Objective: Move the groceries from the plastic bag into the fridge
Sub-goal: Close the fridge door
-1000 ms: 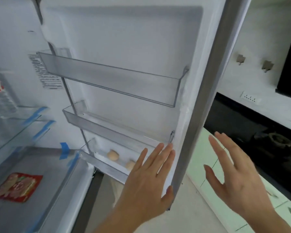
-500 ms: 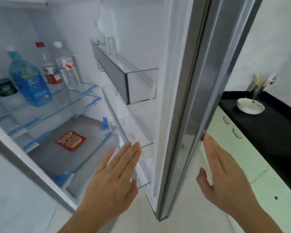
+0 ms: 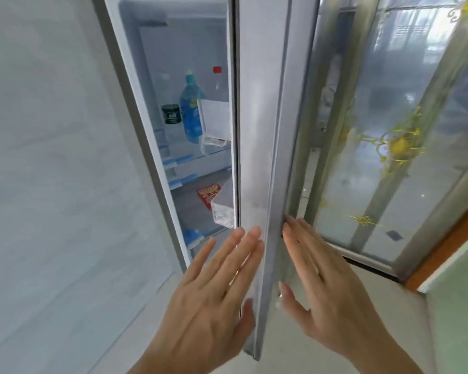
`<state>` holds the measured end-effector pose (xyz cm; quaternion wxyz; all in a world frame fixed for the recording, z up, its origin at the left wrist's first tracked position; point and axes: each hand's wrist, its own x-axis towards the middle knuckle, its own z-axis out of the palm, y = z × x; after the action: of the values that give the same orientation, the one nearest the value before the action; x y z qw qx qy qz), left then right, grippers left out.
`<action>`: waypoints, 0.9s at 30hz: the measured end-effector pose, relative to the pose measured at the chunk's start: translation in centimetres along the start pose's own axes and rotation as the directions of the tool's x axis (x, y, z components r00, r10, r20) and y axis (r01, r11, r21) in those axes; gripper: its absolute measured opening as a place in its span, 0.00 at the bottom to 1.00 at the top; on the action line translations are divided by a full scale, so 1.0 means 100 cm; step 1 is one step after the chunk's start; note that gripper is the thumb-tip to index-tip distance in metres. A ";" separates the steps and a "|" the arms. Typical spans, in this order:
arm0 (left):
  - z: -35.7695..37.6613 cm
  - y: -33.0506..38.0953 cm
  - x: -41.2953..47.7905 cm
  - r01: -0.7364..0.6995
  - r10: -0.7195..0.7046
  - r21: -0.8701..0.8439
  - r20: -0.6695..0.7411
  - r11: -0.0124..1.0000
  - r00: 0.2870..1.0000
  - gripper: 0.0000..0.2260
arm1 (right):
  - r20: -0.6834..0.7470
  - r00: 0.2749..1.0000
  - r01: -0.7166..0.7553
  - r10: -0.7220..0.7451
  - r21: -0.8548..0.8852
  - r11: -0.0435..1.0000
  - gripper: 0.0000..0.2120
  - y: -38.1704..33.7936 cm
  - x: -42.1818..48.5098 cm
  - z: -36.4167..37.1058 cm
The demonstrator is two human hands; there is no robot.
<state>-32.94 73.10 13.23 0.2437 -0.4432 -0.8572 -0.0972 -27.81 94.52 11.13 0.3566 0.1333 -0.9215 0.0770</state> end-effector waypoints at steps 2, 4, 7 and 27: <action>-0.001 -0.005 -0.001 0.069 -0.069 0.007 0.027 0.998 0.997 0.34 | -0.024 1.000 0.019 -0.018 0.040 0.999 0.31 -0.003 0.015 0.016; -0.001 -0.013 0.000 0.104 -0.105 0.013 0.017 0.994 0.994 0.34 | -0.020 0.999 0.036 -0.034 0.085 0.996 0.31 -0.004 0.030 0.032; 0.001 -0.027 0.004 0.123 -0.123 -0.009 -0.030 0.992 0.992 0.34 | -0.010 0.998 0.060 -0.059 0.107 0.992 0.31 -0.004 0.053 0.055; 0.043 -0.120 0.028 0.363 -0.327 0.143 -0.224 0.921 0.918 0.34 | -0.111 0.982 0.174 -0.156 0.185 0.967 0.32 0.025 0.153 0.151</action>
<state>-45.37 69.70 11.47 0.3452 -0.2489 -0.8990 -0.1034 -49.04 90.39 10.36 0.3906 0.2399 -0.8772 0.1428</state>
